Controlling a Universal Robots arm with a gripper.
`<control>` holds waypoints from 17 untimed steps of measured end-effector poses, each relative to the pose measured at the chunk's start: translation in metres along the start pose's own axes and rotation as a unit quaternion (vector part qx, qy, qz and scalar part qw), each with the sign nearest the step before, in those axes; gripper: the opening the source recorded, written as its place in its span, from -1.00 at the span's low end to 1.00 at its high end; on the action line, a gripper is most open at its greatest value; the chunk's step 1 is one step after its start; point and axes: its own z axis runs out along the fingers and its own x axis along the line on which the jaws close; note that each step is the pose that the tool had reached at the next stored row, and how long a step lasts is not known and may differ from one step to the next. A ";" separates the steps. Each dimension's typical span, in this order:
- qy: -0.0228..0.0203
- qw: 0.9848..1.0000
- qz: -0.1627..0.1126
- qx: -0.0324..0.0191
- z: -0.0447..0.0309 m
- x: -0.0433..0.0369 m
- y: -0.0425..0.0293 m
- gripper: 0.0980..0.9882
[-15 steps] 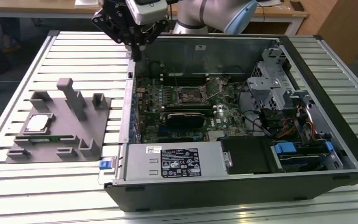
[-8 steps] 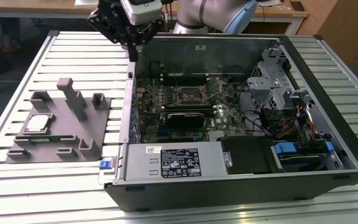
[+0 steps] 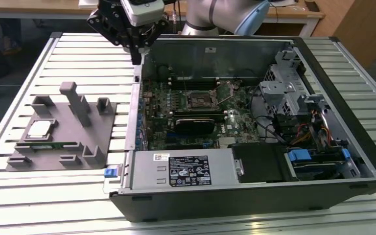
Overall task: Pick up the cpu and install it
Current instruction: 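Reach for the cpu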
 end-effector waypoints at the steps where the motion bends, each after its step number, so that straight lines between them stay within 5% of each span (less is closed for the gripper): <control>1: 0.000 1.000 0.000 0.000 0.0000 0.0007 -0.0001 -0.98; 17: 0.000 1.000 0.000 0.000 -0.0004 0.0142 -0.0011 -0.98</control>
